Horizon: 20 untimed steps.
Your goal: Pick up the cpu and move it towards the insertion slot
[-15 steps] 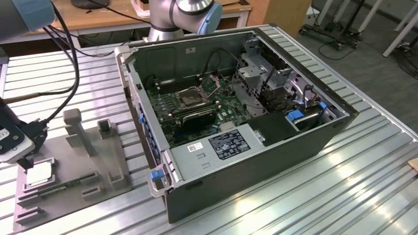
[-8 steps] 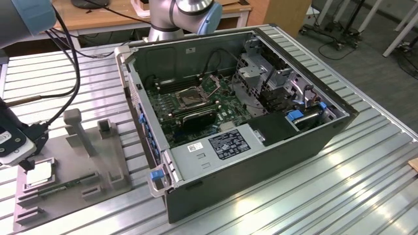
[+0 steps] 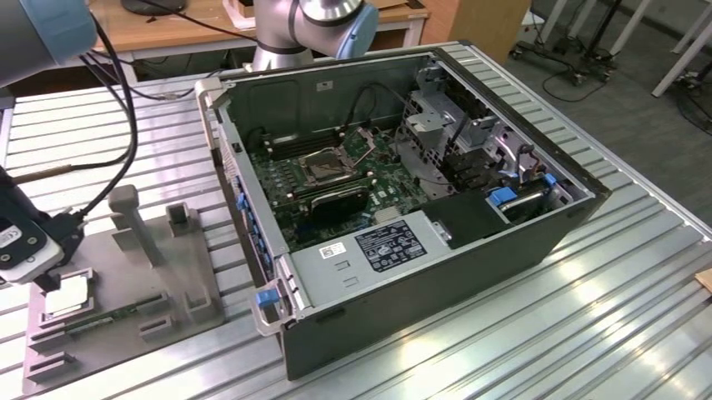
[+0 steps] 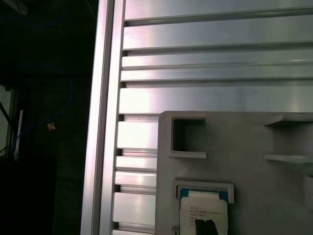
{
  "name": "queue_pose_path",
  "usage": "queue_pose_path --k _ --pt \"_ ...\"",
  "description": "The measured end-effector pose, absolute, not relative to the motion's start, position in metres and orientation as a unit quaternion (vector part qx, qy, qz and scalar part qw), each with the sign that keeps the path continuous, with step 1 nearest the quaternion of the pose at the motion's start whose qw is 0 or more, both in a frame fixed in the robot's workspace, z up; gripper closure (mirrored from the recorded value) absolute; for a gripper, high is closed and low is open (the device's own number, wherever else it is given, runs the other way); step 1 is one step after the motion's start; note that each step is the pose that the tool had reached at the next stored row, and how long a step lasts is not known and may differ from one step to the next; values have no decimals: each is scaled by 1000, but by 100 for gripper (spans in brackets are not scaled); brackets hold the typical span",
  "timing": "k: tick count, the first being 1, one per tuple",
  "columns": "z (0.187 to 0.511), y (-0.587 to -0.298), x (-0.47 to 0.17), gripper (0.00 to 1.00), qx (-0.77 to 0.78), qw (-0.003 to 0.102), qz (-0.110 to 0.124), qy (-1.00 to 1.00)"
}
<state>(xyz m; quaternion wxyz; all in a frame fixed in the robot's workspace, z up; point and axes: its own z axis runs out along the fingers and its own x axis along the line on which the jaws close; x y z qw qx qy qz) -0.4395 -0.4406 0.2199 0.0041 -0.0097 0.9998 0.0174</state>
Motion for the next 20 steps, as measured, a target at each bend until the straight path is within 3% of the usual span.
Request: queue_pose_path --k 20 --pt "207 -441 -440 90 -10 4 17 1000"
